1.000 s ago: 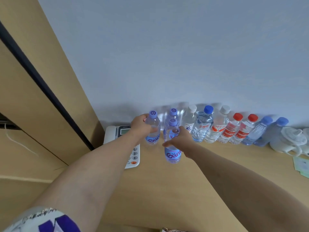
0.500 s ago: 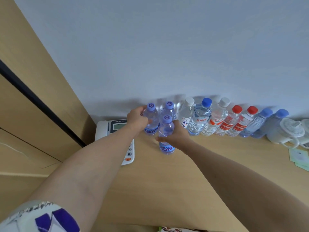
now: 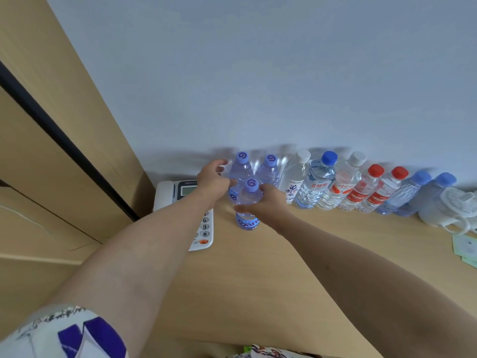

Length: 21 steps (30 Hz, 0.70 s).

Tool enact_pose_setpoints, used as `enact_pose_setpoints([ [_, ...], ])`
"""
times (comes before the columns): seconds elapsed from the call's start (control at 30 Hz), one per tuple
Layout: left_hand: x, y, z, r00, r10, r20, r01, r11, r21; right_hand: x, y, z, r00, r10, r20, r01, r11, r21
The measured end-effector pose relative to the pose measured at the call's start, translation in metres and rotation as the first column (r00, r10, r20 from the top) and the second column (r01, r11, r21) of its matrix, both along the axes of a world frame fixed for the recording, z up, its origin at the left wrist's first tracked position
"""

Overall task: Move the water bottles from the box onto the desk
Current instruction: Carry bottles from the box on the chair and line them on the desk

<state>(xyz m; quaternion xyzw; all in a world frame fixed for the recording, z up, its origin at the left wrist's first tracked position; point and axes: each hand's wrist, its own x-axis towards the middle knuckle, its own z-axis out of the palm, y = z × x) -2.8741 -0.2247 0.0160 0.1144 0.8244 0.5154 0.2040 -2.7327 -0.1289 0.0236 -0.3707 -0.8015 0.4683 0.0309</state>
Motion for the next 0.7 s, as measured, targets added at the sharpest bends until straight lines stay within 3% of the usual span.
enact_pose_setpoints([
  [0.4,-0.021,-0.038,0.005,0.997,0.067,-0.044,-0.067,0.998,-0.017,-0.026,-0.023,-0.010,0.997,-0.058,-0.057,0.057,0.998,-0.017],
  [0.7,-0.010,-0.042,0.024,0.990,-0.004,-0.143,-0.010,0.995,-0.095,-0.022,-0.026,-0.007,0.997,-0.034,-0.065,0.032,0.999,-0.038],
])
